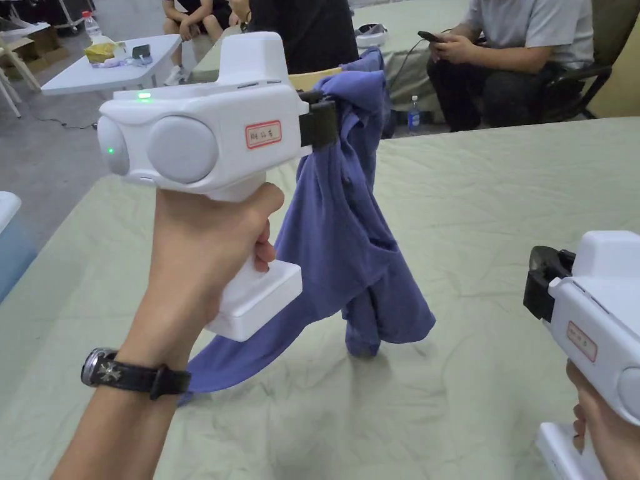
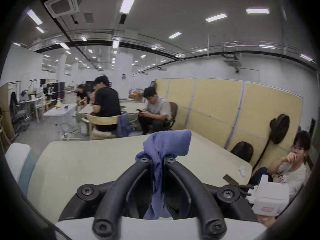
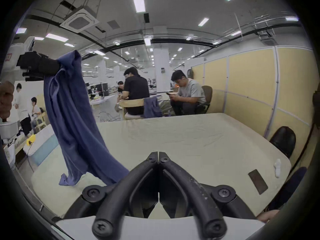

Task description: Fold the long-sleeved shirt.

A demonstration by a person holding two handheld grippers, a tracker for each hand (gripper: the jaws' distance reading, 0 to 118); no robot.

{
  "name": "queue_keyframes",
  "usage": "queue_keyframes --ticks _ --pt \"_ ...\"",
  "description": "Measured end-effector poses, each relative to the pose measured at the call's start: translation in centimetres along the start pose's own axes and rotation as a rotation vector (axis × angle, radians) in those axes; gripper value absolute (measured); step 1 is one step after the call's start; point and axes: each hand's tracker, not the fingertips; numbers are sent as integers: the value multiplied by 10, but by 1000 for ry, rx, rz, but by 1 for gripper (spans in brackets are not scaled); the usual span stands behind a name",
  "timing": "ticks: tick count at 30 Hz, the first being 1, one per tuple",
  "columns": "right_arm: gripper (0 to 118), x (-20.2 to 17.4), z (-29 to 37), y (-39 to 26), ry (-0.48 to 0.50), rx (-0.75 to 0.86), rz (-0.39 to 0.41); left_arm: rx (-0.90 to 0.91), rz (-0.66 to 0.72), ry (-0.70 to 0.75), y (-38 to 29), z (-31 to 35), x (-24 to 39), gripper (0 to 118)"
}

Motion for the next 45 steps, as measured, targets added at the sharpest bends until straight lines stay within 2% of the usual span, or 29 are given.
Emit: queue_keyframes --ticks 8,15,25,32,34,38,40,42,43,44,45 --pt "1 51 -2 -15 -96 -22 -33 -53 -10 -147 -11 -86 60 10" --pt "1 81 -14 -35 -144 -72 -55 -259 35 -173 -90 -163 76 10" --pt "1 98 -41 -65 -174 -152 -67 -467 63 -182 -187 -234 84 10" --pt "1 104 -53 -82 -173 -205 -72 -717 -5 -94 -276 -279 84 10" --pt "1 104 -56 -84 -171 -213 -76 -792 10 -114 -299 -290 83 10" --pt "1 103 -56 -83 -169 -216 -76 -769 25 -113 -302 -286 85 10" --pt "1 102 -55 -83 -168 -218 -75 -758 24 -104 -296 -287 85 20" --pt "1 100 -54 -83 -167 -220 -74 -684 11 -70 -290 -281 84 61" --pt "1 98 -53 -82 -167 -222 -73 -673 10 -49 -288 -278 85 76" --pt "1 96 -51 -82 -167 -224 -72 -682 11 -39 -284 -274 86 80" --pt "1 95 -49 -81 -164 -224 -71 -685 10 -36 -279 -267 86 78"
